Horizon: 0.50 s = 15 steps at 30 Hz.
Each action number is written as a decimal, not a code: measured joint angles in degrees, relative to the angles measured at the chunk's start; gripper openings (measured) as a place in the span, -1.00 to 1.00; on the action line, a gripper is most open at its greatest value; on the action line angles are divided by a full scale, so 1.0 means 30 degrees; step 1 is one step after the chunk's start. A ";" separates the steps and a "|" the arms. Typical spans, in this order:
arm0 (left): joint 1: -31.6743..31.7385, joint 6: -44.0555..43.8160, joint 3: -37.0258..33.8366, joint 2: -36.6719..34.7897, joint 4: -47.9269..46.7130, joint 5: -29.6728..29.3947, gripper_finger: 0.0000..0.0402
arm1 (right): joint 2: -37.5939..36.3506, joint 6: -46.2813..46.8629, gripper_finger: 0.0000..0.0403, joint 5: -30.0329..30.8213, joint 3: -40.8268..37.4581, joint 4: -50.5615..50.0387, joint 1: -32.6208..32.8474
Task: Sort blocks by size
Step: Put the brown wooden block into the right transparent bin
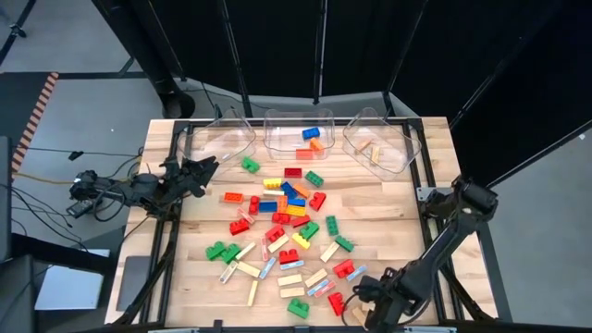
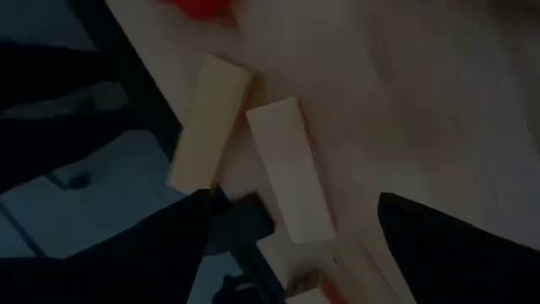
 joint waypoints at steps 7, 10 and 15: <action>-0.0002 0.0000 0.0000 0.0000 -0.0010 0.0004 0.34 | 0.2018 -0.1211 0.69 -0.0927 0.0072 0.0082 0.0000; 0.0000 -0.0004 0.0000 0.0000 -0.0014 0.0007 0.34 | 0.2572 -0.1478 0.56 -0.1155 0.0138 -0.0286 -0.0041; 0.0000 -0.0003 0.0000 0.0000 -0.0021 0.0007 0.34 | 0.2517 -0.2065 -0.01 -0.1268 0.0099 -0.1260 -0.0431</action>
